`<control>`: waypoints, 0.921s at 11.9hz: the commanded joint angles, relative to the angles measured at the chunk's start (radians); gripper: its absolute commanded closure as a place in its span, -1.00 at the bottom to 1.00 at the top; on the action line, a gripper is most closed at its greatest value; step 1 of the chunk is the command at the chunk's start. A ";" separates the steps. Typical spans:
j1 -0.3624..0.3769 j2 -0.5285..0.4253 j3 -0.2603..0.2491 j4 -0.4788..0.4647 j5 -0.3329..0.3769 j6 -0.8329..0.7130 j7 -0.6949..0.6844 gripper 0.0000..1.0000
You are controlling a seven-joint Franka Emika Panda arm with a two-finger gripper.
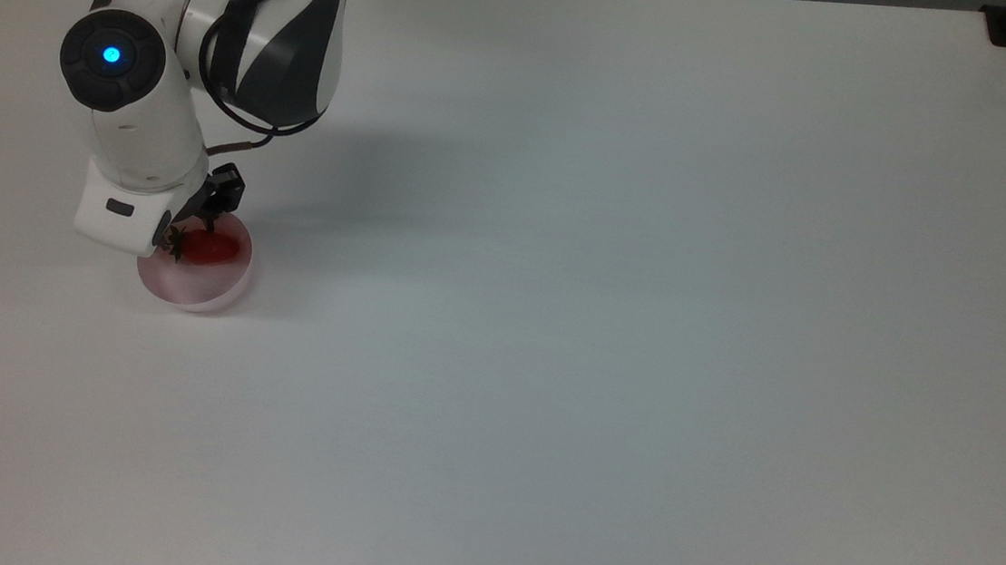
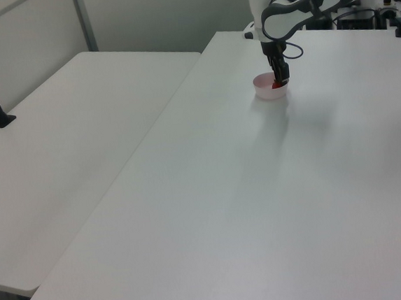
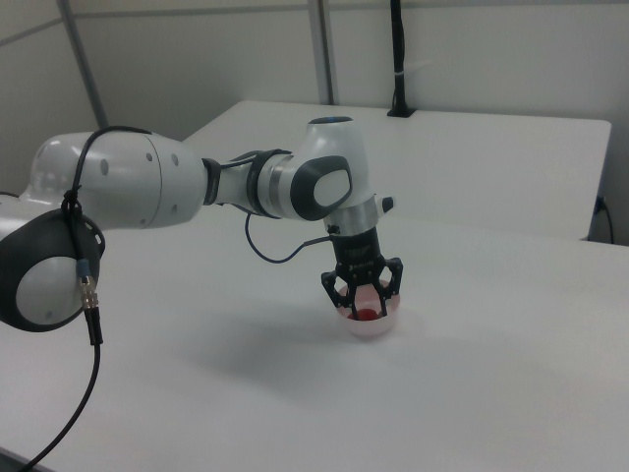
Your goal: Pick up strawberry from bowl
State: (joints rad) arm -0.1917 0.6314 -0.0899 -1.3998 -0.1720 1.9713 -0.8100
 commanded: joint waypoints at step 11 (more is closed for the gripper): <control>0.003 -0.015 0.002 -0.019 0.104 0.023 0.198 0.19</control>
State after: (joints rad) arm -0.1914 0.6361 -0.0888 -1.4024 -0.1194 1.9736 -0.6529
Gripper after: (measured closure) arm 0.595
